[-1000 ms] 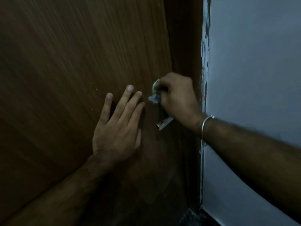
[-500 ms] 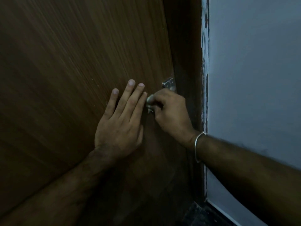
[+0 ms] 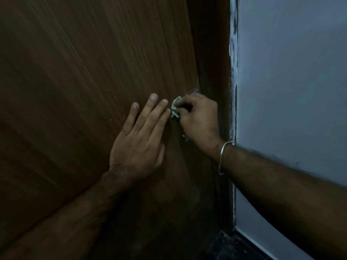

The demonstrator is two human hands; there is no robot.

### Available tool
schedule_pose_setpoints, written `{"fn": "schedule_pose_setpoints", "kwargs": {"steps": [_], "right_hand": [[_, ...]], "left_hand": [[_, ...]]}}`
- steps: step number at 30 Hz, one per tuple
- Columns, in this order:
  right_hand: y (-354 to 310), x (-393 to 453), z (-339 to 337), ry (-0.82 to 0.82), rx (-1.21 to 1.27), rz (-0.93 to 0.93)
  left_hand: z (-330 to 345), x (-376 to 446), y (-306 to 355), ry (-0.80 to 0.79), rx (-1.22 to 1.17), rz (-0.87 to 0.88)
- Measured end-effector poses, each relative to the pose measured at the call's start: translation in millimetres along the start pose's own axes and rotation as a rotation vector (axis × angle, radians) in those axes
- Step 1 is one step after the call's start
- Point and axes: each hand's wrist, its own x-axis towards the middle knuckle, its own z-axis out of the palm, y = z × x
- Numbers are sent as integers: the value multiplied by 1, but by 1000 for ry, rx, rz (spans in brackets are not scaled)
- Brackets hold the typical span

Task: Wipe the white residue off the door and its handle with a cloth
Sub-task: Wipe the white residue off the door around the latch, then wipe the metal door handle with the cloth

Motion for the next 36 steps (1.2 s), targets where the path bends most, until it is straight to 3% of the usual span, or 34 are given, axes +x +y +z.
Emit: {"fn": "schedule_pose_setpoints", "kwargs": {"steps": [3,5,8,12,14,17,23,30,36], "right_hand": [[-3,2,-9,-284,53,98],[-12,8,-24,-405,273,315],[-33,13,-48,-412,852,734],[-59,1,-63,-327,1071,972],[-71,-5,-68,-302,1081,988],[-81,-10,-73,-294,1067,971],[-75,-19,-80,-352,920,876],[-55,-18,-97,-306,817,962],[-48,-16,-107,-291,739,977]], "left_hand": [[-9,2,-1,75,-275,-72],[-19,5,-1,122,-547,-170],[-40,16,3,123,-852,-388],[-50,34,11,-146,-1175,-799],[-56,42,15,-183,-1425,-957],[-61,46,20,-75,-1542,-1099],[-59,51,28,0,-1523,-1220],[-65,50,37,-72,-1976,-1360],[-88,59,43,33,-1884,-1447]]}}
